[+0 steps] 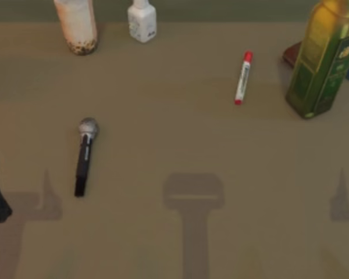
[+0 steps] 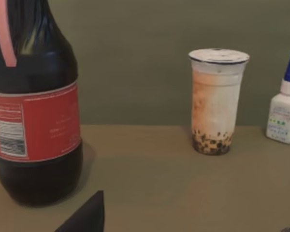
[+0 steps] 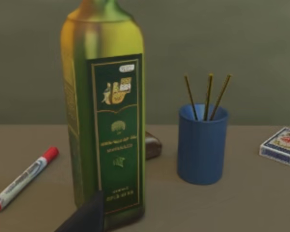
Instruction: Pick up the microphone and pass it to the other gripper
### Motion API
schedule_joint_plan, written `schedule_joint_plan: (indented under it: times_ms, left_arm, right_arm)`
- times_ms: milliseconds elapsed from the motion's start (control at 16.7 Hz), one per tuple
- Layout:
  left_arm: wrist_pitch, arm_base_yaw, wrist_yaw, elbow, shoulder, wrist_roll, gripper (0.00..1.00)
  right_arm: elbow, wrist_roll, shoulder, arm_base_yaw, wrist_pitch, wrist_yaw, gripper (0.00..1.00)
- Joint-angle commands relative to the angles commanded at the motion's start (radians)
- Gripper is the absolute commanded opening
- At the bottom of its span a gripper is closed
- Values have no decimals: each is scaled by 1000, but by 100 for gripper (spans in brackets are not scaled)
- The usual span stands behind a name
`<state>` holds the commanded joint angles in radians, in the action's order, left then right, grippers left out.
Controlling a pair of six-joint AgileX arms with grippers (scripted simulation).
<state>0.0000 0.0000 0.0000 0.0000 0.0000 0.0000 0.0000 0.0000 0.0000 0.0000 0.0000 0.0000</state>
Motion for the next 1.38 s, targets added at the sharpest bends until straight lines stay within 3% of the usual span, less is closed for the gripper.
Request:
schedule_joint_plan:
  times_ms: [240,480,1380]
  left_arm:
    - [-24,-8,3,26,31,-4,100]
    - [-154,-42,11,175,222,-30,100]
    - [-807,-229,54,1176,1617,-207,100]
  right_arm:
    - [0,0,0,0,0,0,100]
    - [0,0,0,0,0,0,100]
    - [0,0,0,0,0,0,100]
